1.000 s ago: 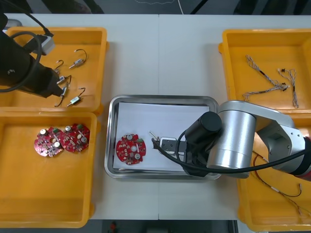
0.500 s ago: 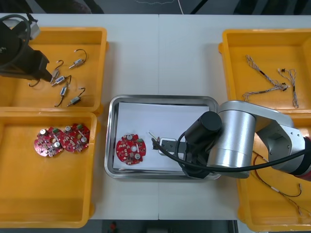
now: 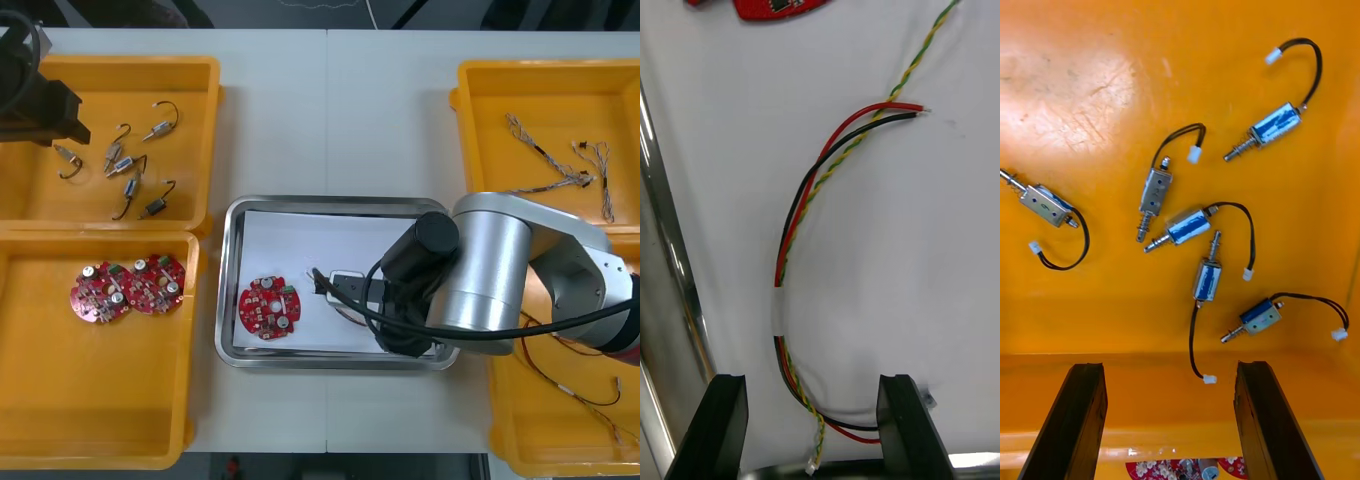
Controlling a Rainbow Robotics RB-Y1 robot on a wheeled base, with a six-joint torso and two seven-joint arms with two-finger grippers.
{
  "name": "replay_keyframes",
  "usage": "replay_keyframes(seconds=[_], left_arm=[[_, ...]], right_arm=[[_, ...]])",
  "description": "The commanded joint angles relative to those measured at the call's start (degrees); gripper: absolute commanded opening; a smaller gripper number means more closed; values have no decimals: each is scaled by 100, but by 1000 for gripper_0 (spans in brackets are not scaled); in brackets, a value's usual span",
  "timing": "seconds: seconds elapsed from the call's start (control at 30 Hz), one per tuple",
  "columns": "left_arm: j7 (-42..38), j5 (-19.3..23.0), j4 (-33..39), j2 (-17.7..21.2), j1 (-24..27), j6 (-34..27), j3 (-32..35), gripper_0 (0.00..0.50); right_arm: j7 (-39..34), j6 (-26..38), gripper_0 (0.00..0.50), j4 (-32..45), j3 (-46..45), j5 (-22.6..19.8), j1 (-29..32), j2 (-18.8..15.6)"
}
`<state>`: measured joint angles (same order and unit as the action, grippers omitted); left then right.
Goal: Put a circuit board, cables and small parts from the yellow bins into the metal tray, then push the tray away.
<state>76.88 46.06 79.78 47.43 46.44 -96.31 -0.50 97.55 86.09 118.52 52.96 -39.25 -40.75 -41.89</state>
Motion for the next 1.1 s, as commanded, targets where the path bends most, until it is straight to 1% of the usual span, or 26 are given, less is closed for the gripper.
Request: replay_keyframes(seconds=[0.03,0.13,0.17,0.2,0.3,0.47,0.5,0.6,0.63,0.77,0.83,0.97,1.1], left_arm=[[-147,-142,-244,188,523,87,296,500],[-341,-300,-314,188,611,87,340,500],[-341,-300,-314,188,611,87,340,500],[-516,-344,-314,188,611,113,340,500],[-771,-423,-323,188,611,130,340,500],[-859,-528,-393,188,611,122,322,500],[-868,-555,-455,179,620,130,322,500],[-868,-607,-604,144,611,174,322,500],[-868,-607,-604,144,611,174,322,500],[-886,-722,-824,47,559,464,322,500],[-877,-730,-886,12,559,526,322,500],[-859,-810,-1228,-129,541,1027,322,500],[-868,-889,-1325,-243,462,1396,322,500]], right_arm=[[-246,400,500,435,-515,-48,5,243],[-254,848,500,628,-813,-65,5,348],[-254,848,500,628,-813,-65,5,348],[-254,1094,500,716,-998,-92,5,392],[-254,1516,500,865,-1314,-188,5,445],[-263,2105,500,1076,-1727,-329,14,427],[-272,2360,500,1155,-1930,-399,23,419],[-272,2391,500,1243,-2352,-531,49,427],[-272,2391,500,1243,-2352,-531,49,427],[-272,2391,500,1358,-3037,-698,163,436],[-272,2391,500,1384,-3151,-716,181,427],[-281,2391,500,1428,-3705,-751,313,243],[-290,2391,500,1428,-4074,-689,480,146]])
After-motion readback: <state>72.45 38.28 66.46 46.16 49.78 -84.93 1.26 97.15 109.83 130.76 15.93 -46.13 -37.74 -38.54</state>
